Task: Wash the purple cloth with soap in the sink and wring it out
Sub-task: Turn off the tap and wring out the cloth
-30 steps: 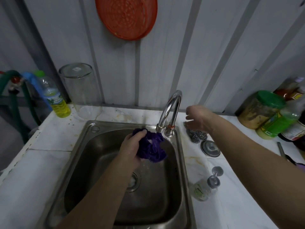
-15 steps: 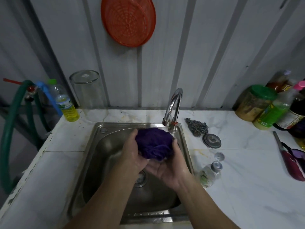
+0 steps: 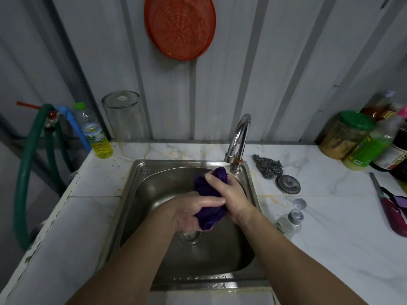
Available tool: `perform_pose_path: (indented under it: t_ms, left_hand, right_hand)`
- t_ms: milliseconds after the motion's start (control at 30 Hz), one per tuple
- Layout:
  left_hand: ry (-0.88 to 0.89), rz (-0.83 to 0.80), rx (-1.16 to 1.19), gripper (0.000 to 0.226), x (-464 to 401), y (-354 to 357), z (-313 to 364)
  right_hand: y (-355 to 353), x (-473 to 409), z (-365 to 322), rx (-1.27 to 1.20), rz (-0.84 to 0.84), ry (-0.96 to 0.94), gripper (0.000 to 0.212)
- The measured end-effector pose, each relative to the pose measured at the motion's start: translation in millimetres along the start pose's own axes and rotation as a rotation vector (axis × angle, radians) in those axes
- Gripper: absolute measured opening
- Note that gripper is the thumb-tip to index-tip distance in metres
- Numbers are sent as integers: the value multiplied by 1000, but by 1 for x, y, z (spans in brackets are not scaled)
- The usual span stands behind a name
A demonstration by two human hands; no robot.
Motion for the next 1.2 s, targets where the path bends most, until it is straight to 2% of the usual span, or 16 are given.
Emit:
perform_pose_path:
  t_ms: [100,200,267,367,433,567,700,800,867,900,1000,1100,1200]
  left_hand:
    - [-6,32,-104,32,-4,-3,1]
    - [5,93,-145,10,-10,-3,0]
    - [52,157,-142,9,-11,-3,2]
    - [107,307,-173,27,-16,-13,9]
    - [123,402,-296,31,-20,-21,13]
    - [221,529,-585,2,-24,-28,25]
    - [130,804,-1013,26,-29,-35,24]
    - [120,866,-1083,30,-29,-37,17]
    - [167,810,-991,32,-23,-38,14]
    - [196,742,-890,33,-20,-37,13]
    - [177,470,-308,26,-10,-33,7]
    - [90,121,115,20,1,-11,4]
    - [80,-46,349,25,8,6,9]
  right_hand:
    - [8,-3,-3,111,-129,13,48]
    - [16,-9,-7,211,-211,14,42]
    - [18,-16,-8,250,-168,15,29]
    - [19,-27,-6,288,-94,55,18]
    - [22,-35,-4,353,-87,83,12]
    - [21,-54,3,510,34,125,21]
    - [13,-61,12,787,127,163,22]
    - [11,-59,19,894,94,193,12]
    - [12,-56,19,856,62,184,16]
    - [13,-53,17,732,43,187,24]
    - [18,-37,24,80,-80,360,54]
    - [16,-28,29,-317,-159,338,53]
    - [20,-19,37,-475,-177,276,60]
Point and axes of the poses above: each hand's wrist, its own x-axis away from the middle knuckle, its own y-axis out of the palm, z = x × y, the point moved 8 cm from there along -x, towards the middle knuckle, and after that the axes turned 3 degrees about -y, right-handed, at the moved point
